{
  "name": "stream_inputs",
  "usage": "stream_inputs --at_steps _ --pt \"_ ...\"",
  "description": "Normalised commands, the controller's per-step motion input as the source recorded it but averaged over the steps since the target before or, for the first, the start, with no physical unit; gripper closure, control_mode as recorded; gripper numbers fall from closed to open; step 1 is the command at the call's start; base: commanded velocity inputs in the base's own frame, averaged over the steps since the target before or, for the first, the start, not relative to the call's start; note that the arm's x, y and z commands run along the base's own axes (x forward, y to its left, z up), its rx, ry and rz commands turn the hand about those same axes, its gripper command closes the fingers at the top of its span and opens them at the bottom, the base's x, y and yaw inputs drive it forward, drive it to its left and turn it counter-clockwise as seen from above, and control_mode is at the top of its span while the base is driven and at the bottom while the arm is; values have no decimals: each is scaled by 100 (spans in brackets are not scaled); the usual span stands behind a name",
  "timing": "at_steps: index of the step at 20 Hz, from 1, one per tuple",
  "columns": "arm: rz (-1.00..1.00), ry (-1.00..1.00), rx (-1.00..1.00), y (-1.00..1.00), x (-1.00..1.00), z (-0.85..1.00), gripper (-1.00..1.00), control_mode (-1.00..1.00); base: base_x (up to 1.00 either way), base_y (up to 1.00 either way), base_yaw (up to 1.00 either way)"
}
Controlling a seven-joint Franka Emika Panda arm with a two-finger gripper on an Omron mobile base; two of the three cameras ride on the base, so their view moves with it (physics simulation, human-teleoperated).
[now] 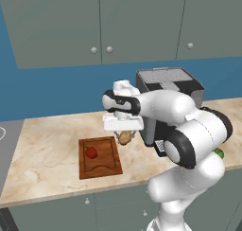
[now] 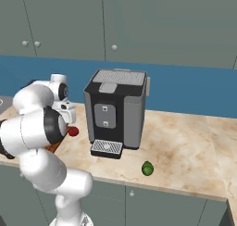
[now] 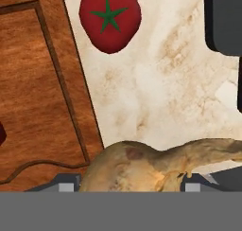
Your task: Place the avocado, onion, tomato, and bell pepper on the cutting board.
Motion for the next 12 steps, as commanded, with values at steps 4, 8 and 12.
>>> stream_inputs --at_steps 4,8,12 --pt "17 -9 0 12 -2 16 100 -100 0 0 0" --pt "24 -3 2 8 0 6 100 -100 0 0 0" --pt "25 0 6 10 3 1 100 -100 0 0 0"
